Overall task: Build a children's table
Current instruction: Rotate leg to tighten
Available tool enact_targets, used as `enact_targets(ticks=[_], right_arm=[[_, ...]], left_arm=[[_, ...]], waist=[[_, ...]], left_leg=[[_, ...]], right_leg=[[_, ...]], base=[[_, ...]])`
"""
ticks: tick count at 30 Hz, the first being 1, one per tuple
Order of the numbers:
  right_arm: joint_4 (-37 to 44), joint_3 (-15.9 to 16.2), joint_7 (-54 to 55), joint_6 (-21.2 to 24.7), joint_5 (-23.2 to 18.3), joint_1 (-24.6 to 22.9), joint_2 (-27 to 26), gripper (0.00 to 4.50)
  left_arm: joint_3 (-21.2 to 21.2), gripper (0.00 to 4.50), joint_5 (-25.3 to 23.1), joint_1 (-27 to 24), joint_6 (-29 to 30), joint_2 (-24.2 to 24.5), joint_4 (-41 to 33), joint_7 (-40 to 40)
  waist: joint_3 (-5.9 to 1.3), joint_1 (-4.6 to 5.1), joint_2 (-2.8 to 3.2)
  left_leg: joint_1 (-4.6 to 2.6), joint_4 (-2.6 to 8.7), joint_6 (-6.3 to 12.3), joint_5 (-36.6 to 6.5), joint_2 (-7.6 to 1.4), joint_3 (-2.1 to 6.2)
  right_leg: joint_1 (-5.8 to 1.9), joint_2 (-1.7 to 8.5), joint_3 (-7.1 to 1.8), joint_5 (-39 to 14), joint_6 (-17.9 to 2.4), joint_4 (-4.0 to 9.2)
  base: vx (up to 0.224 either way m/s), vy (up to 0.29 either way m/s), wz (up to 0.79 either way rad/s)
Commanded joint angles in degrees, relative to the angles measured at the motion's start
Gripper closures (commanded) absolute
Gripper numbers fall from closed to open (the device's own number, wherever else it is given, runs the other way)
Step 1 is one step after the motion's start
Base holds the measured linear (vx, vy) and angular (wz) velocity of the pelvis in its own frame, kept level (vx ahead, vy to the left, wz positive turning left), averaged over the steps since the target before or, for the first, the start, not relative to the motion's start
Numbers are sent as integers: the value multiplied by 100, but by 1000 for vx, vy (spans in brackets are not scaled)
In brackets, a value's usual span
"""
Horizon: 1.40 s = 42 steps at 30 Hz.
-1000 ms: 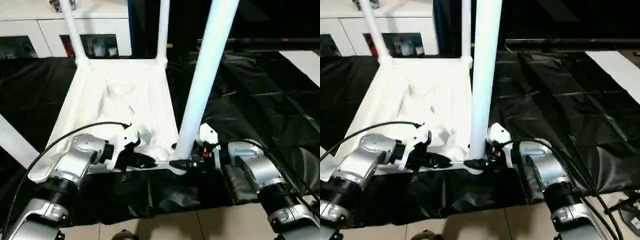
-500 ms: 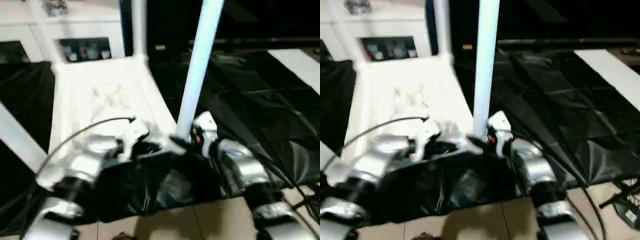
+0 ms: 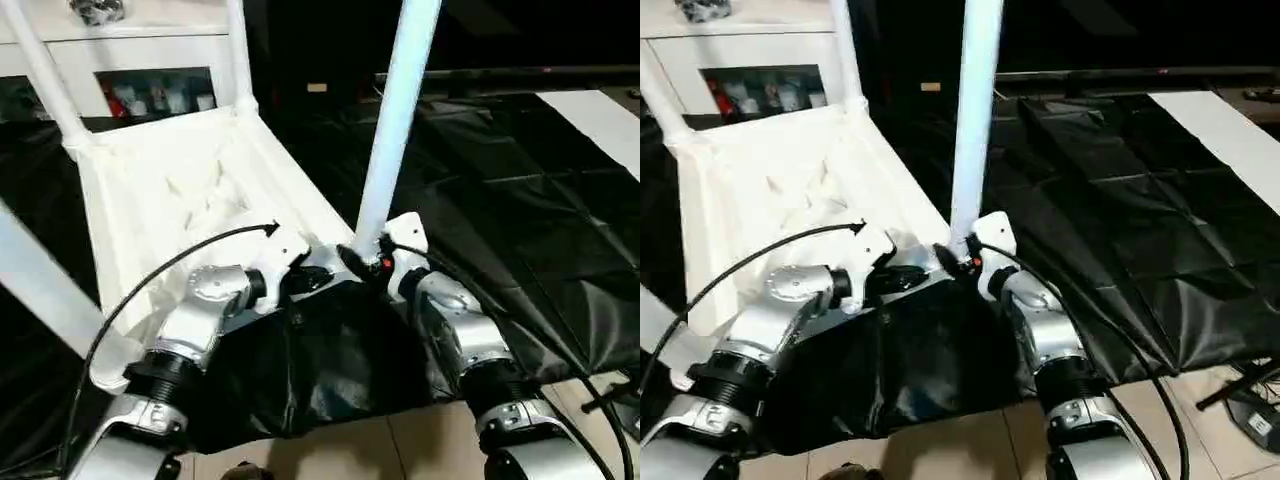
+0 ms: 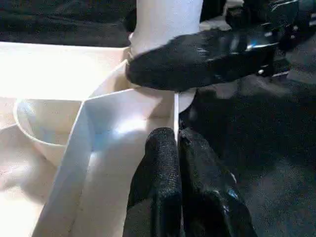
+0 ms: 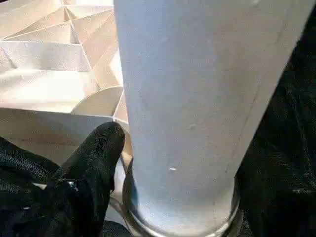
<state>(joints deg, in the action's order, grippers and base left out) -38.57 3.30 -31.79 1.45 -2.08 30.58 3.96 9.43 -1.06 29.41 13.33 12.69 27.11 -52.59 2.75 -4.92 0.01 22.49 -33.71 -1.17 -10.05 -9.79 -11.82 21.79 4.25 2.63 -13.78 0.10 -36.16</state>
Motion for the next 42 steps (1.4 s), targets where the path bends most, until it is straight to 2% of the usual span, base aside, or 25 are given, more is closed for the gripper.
enact_targets(ticks=[1, 2, 3, 7, 8, 9, 12, 13, 14, 19, 20, 26, 27, 28, 30, 32, 33, 35, 36, 37, 40, 41, 42], right_arm=[[209, 706, -971, -58, -33, -92, -100, 102], [285, 752, -1248, -56, -79, -121, 0, 102], [330, 774, -1397, -40, -109, -137, 61, 102], [685, 888, -2552, 34, -362, -275, 521, 102], [752, 914, -2779, 59, -412, -304, 617, 102], [809, 963, -3064, 98, -464, -330, 737, 102], [891, 1057, -3492, 171, -543, -355, 921, 102], [910, 1066, -3591, 191, -555, -359, 953, 102], [920, 1076, -3670, 192, -555, -356, 981, 127], [1037, 1183, -4103, 412, -632, -354, 1104, 152], [1055, 1191, -4156, 444, -645, -360, 1118, 170], [1204, 1282, -4237, 608, -679, -472, 1040, 190], [1200, 1278, -4212, 613, -674, -476, 1027, 193], [1140, 1228, -3931, 624, -597, -490, 910, 193], [865, 1103, -3158, 381, -334, -432, 677, 194], [524, 912, -2301, 245, -130, -322, 440, 196], [398, 822, -1958, 262, -79, -275, 349, 198], [147, 617, -1215, 325, -35, -173, 120, 200], [73, 538, -895, 367, -25, -139, 10, 202], [-27, 430, -395, 458, 6, -85, -162, 203], [1, 459, -251, 520, 57, -88, -273, 203], [83, 554, -259, 492, 109, -117, -457, 203], [83, 554, -259, 492, 109, -117, -457, 203]], left_arm=[[275, 450, 355, -49, -158, -83, -262, -633], [295, 450, 387, -66, -178, 13, -282, -833], [302, 450, 403, -72, -176, 63, -287, -927], [356, 450, 533, -99, -236, 377, -314, -1599], [353, 450, 578, -102, -229, 419, -328, -1708], [337, 450, 637, -97, -190, 465, -326, -1814], [343, 450, 707, -86, -169, 562, -318, -1992], [340, 450, 713, -82, -166, 582, -314, -2044], [331, 450, 716, -71, -155, 590, -306, -2073], [332, 450, 743, -45, -135, 637, -263, -2249], [332, 450, 742, -47, -137, 635, -258, -2262], [287, 450, 708, -97, -152, 583, -250, -2085], [284, 450, 697, -96, -157, 576, -242, -2059], [250, 450, 578, -71, -198, 505, -156, -1786], [155, 450, 415, 17, -273, 356, 33, -1256], [59, 450, 344, 102, -312, 203, 167, -832], [24, 450, 331, 134, -304, 140, 203, -686], [-19, 450, 253, 197, -254, -41, 230, -272], [-28, 450, 232, 211, -200, -145, 204, -101], [-44, 450, 195, 227, -118, -311, 151, 185], [-64, 450, 177, 232, -26, -445, 98, 395], [-13, 450, 120, 206, 15, -602, 22, 523], [-13, 450, 120, 206, 15, -602, 22, 523]], waist=[[-351, -15, -32], [-352, -21, -5], [-355, -23, -20], [-348, -86, -3], [-353, -117, -4], [-345, -140, -38], [-343, -177, -37], [-343, -184, -39], [-343, -190, -40], [-358, -225, -53], [-359, -229, -60], [-365, -246, -77], [-363, -244, -77], [-364, -244, -51], [-345, -219, -51], [-308, -170, -63], [-291, -122, -63], [-295, -90, -34], [-288, -51, -48], [-288, -29, -47], [-301, -19, -57], [-315, -22, -77], [-315, -22, -77]], left_leg=[[-140, 359, 449, -584, -392, 201], [-149, 354, 452, -607, -401, 202], [-149, 348, 473, -576, -403, 192], [-163, 354, 472, -664, -432, 184], [-175, 348, 465, -675, -435, 182], [-169, 350, 461, -714, -440, 175], [-174, 353, 420, -762, -439, 173], [-173, 350, 415, -779, -434, 171], [-162, 350, 416, -750, -433, 173], [-160, 328, 491, -574, -429, 173], [-160, 325, 505, -567, -429, 171], [-159, 317, 524, -497, -426, 170], [-160, 314, 528, -511, -422, 166], [-160, 315, 508, -536, -424, 169], [-161, 334, 429, -632, -427, 175], [-174, 378, 225, -972, -418, 194], [-183, 417, 61, -1231, -413, 212], [-198, 437, -98, -1363, -427, 225], [-200, 458, -163, -1455, -420, 236], [-204, 459, -190, -1454, -420, 230], [-190, 439, -112, -1344, -410, 225], [-168, 416, -6, -1145, -399, 209], [-168, 416, -6, -1145, -399, 209]], right_leg=[[-210, 485, -257, 446, -1437, 368], [-203, 485, -259, 466, -1442, 362], [-206, 478, -266, 552, -1458, 354], [-192, 459, -244, 497, -1518, 342], [-187, 454, -235, 476, -1532, 335], [-186, 459, -237, 437, -1541, 338], [-176, 483, -240, 282, -1564, 347], [-178, 485, -239, 248, -1567, 346], [-184, 490, -244, 228, -1557, 348], [-184, 492, -238, 341, -1566, 327], [-177, 494, -236, 353, -1572, 326], [-177, 490, -234, 335, -1560, 314], [-171, 489, -234, 324, -1560, 321], [-172, 497, -236, 280, -1560, 326], [-151, 503, -248, 135, -1539, 357], [-146, 531, -261, -434, -1470, 430], [-150, 538, -266, -912, -1401, 473], [-144, 539, -278, -1168, -1304, 486], [-143, 531, -278, -1263, -1267, 498], [-130, 529, -289, -1246, -1235, 506], [-148, 530, -296, -1085, -1196, 505], [-160, 512, -293, -755, -1208, 478], [-160, 512, -293, -755, -1208, 478]], base=[[0, 0, 0], [0, 0, 0], [0, 0, 0], [0, 0, 0], [0, 0, 0], [0, 0, 0], [0, 0, 0], [0, 0, 0], [0, 0, 0], [0, 0, 0], [0, 0, 0], [0, 0, 0], [0, 0, 0], [0, 0, 0], [0, 0, 0], [0, 0, 0], [0, 0, 0], [0, 0, 0], [0, 0, 0], [0, 0, 0], [0, 0, 0], [0, 0, 0], [0, 0, 0]])
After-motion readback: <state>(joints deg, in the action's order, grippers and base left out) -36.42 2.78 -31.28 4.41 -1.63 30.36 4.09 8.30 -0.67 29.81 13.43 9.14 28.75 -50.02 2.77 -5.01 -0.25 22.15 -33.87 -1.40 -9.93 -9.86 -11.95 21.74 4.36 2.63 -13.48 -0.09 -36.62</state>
